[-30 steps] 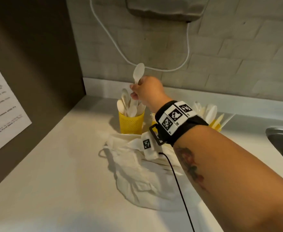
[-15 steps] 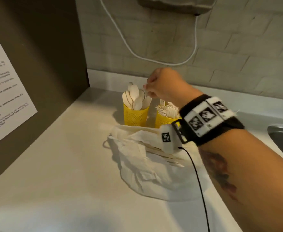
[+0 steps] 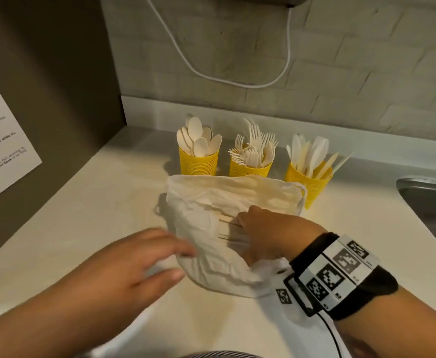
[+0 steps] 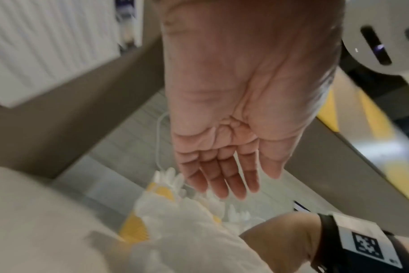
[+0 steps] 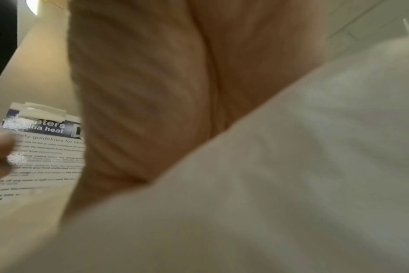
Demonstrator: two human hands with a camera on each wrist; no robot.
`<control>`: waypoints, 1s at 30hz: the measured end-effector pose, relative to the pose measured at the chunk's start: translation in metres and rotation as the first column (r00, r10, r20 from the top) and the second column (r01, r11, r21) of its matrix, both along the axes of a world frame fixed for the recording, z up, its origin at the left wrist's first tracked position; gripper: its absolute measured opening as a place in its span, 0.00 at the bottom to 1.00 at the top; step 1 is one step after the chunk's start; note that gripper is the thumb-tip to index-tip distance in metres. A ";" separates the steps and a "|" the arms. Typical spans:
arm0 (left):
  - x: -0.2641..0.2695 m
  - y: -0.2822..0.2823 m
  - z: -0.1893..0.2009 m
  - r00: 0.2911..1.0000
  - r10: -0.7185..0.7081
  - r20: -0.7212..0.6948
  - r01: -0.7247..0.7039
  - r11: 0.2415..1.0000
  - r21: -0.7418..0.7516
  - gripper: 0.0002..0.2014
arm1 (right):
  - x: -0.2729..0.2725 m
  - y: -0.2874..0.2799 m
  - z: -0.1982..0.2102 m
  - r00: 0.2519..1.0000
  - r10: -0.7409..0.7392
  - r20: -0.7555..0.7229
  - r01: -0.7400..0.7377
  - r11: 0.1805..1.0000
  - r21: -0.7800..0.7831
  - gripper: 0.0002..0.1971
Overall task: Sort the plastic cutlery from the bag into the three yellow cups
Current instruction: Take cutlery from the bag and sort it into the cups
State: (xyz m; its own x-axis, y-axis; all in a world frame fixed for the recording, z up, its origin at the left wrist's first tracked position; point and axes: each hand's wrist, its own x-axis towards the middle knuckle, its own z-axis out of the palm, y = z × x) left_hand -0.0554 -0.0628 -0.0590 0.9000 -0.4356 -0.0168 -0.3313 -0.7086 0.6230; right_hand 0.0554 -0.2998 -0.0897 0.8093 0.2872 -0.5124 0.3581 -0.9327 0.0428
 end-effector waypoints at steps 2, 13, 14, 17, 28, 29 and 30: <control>0.028 -0.029 0.002 0.995 -0.032 0.095 0.033 0.999 -0.019 0.16 | -0.001 0.002 -0.002 1.000 0.013 0.008 -0.013 0.999 0.041 0.34; 0.126 -0.074 -0.057 0.993 -0.112 -0.033 0.110 0.804 0.584 0.35 | -0.014 0.009 -0.010 0.997 0.075 -0.026 -0.076 0.996 -0.053 0.55; 0.128 -0.070 -0.060 0.990 -0.127 -0.059 0.138 0.794 0.592 0.42 | -0.013 0.009 -0.009 0.997 0.073 -0.020 -0.075 0.995 -0.073 0.54; 0.134 -0.057 -0.059 0.981 -0.141 -0.136 0.194 0.787 0.586 0.62 | -0.012 0.007 -0.009 0.997 0.067 -0.025 -0.070 0.991 -0.117 0.51; 0.127 -0.060 -0.063 0.953 -0.150 -0.262 0.290 0.698 0.655 0.70 | -0.011 0.021 -0.005 0.987 0.148 -0.058 -0.156 0.970 -0.186 0.56; 0.127 -0.059 -0.064 0.954 -0.148 -0.259 0.285 0.709 0.645 0.69 | -0.012 0.023 -0.002 0.987 0.142 -0.068 -0.152 0.972 -0.177 0.53; 0.127 -0.058 -0.064 0.955 -0.149 -0.255 0.282 0.717 0.637 0.68 | -0.012 0.025 -0.003 0.991 0.116 -0.070 -0.125 0.981 -0.146 0.47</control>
